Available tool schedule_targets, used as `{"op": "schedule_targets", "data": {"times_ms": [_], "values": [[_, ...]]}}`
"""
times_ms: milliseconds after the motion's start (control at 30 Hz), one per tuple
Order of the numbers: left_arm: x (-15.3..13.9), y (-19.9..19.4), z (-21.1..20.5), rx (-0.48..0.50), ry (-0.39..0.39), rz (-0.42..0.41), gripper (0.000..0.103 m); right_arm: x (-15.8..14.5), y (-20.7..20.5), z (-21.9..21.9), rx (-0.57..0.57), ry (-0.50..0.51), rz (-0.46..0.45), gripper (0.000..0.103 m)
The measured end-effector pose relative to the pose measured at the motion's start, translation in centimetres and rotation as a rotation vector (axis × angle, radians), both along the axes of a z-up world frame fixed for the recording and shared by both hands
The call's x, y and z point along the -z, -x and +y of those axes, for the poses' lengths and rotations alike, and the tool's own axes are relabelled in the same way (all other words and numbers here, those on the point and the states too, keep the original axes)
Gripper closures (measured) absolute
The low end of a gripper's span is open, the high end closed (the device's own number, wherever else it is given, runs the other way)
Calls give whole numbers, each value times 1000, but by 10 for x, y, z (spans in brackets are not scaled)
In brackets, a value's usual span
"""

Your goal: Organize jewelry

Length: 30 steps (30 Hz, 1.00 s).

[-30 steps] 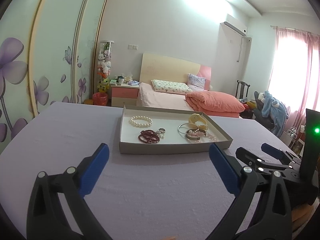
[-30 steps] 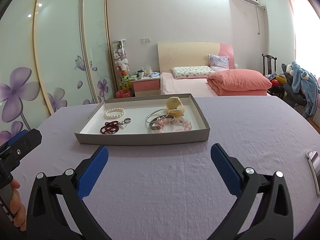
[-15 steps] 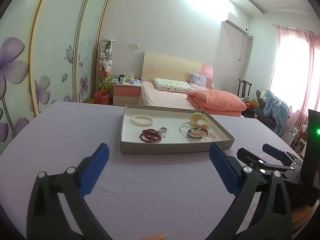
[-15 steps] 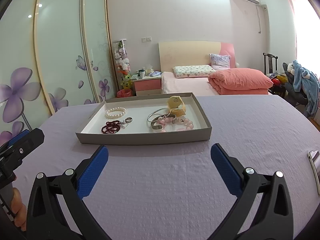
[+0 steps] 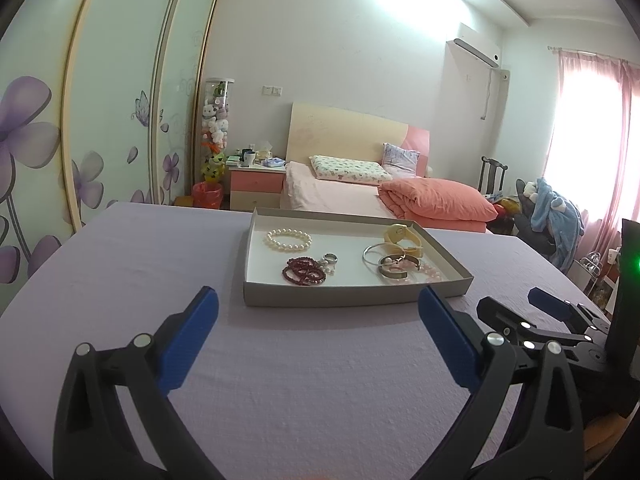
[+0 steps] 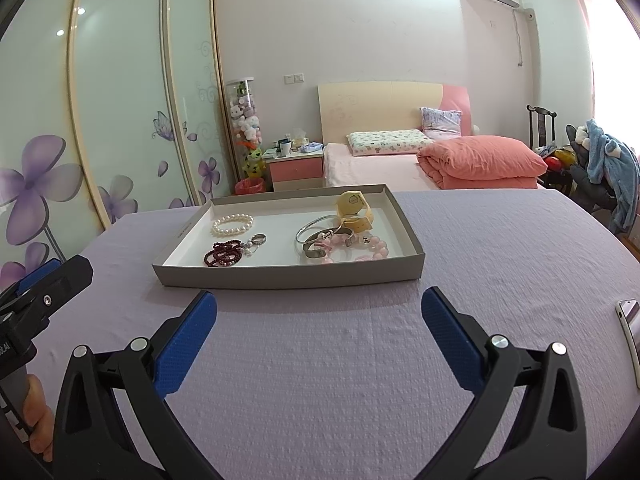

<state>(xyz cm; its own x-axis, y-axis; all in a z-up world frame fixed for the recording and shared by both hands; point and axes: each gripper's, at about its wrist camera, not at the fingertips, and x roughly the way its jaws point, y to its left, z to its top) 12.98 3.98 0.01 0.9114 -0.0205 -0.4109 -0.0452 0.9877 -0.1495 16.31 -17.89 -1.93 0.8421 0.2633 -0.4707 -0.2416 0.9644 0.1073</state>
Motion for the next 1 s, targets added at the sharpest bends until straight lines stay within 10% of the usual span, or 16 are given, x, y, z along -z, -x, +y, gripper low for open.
{"op": "schedule_targets", "data": {"times_ms": [1000], "values": [[7, -3, -5, 3, -3, 15, 5, 2, 0, 2, 3, -1, 7, 2]]}}
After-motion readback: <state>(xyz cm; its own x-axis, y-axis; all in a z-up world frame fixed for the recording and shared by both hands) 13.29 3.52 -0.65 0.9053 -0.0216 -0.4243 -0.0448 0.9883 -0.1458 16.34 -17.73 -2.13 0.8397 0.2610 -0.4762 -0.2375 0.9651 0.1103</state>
